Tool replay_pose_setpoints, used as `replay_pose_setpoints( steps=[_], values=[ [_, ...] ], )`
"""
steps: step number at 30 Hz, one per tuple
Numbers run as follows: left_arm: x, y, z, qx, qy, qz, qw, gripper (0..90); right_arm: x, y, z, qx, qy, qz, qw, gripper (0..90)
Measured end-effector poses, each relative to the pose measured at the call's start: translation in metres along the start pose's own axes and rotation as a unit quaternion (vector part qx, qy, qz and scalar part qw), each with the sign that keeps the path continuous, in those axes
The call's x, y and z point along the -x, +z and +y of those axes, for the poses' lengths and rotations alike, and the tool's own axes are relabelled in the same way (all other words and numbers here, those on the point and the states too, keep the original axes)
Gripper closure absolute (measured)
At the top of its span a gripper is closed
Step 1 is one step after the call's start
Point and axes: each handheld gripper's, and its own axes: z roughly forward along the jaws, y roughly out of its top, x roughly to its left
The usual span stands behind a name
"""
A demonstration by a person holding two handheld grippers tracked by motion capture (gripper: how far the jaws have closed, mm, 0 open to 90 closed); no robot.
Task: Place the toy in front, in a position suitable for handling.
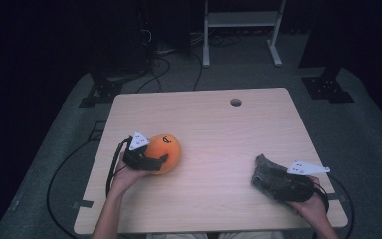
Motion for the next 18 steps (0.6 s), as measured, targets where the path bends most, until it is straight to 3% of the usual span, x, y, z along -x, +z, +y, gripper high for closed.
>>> replay_pose_setpoints(
  steps=[4, 7, 18],
  values=[
    [0.0027, 0.0026, -0.0031, 0.003, 0.01, 0.003, 0.9999, 2.1, -0.0011, -0.0006, 0.0005, 0.001, -0.001, 0.001, 1.0, 29.2],
    [0.0037, 0.0039, -0.0076, 0.005, 0.007, 0.007, 0.9999, 2.1, -0.0018, 0.0, 0.0007, 0.002, -0.004, 0.002, 1.0, 29.3],
    [0.0042, 0.0024, -0.0044, -0.019, 0.003, 0.031, 0.9993, 7.7, -0.0028, 0.0019, 0.002, 0.0, -0.009, 0.004, 1.0, 29.5]
  ],
)
